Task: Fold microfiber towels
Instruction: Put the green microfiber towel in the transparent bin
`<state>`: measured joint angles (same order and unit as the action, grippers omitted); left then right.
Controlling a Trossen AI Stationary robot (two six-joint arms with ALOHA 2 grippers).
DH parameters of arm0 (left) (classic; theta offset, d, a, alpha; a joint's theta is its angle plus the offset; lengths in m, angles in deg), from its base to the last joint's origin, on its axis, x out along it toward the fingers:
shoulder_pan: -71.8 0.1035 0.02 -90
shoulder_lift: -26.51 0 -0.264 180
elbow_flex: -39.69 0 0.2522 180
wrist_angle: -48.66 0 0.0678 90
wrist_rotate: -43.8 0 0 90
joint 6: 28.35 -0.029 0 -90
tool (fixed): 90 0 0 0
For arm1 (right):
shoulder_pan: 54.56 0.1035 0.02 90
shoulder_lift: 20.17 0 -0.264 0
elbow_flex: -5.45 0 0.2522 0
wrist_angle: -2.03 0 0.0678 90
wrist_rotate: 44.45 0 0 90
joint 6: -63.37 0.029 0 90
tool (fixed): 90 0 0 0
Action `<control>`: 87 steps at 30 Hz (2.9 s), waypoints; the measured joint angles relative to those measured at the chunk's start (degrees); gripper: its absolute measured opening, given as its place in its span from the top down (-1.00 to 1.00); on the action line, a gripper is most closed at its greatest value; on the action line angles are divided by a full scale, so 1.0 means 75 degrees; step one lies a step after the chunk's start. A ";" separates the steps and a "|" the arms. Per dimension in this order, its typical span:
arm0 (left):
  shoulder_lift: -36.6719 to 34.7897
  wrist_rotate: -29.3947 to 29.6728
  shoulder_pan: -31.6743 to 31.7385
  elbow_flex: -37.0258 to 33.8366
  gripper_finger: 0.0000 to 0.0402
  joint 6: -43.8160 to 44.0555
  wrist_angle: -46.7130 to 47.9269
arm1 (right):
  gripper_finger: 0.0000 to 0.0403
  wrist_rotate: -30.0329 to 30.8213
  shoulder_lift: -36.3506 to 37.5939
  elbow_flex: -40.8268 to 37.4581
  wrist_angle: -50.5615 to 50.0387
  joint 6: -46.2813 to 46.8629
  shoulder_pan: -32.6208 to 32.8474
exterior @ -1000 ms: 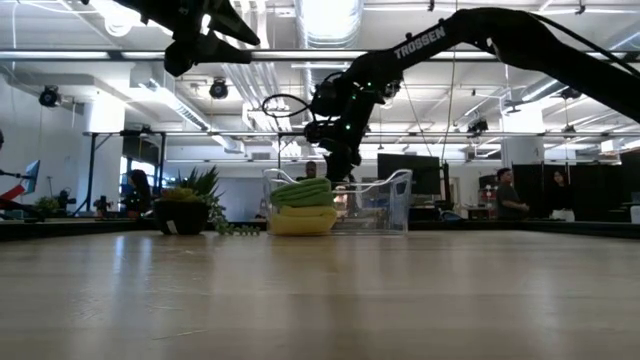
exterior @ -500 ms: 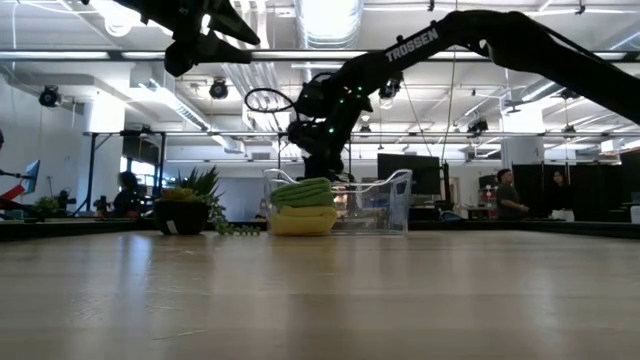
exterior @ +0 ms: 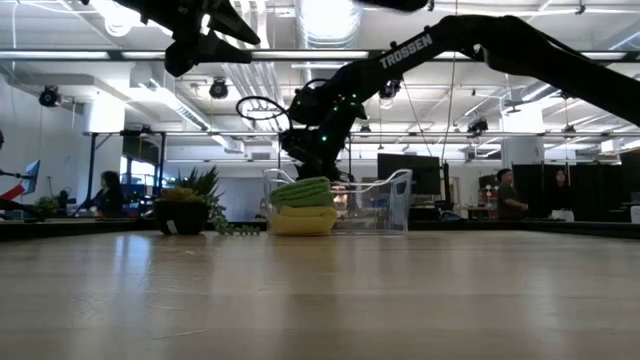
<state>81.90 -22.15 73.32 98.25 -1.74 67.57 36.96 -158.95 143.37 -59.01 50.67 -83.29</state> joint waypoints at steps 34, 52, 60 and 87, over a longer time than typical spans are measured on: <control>0.0018 -0.0013 0.0000 -0.0012 0.20 -0.0061 0.0012 | 0.96 -0.0450 0.0624 -0.0318 -0.2307 -0.0027 0.0291; 0.0047 -0.0178 -0.0003 -0.0015 0.20 -0.0046 0.0020 | 0.96 -0.0642 0.0708 -0.0239 -0.2618 0.0080 0.0801; 0.0047 -0.0187 -0.0003 -0.0015 0.20 -0.0031 0.0012 | 0.96 0.0563 0.0714 -0.0150 -0.2414 0.0117 0.0806; 0.0503 -0.0274 -0.0003 -0.0017 0.20 -0.0008 -0.0086 | 0.96 0.0062 0.0163 0.0102 -0.0271 0.0994 0.0463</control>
<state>85.68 -24.20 73.30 98.12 -1.80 66.92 37.42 -157.72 144.14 -61.04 58.13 -79.81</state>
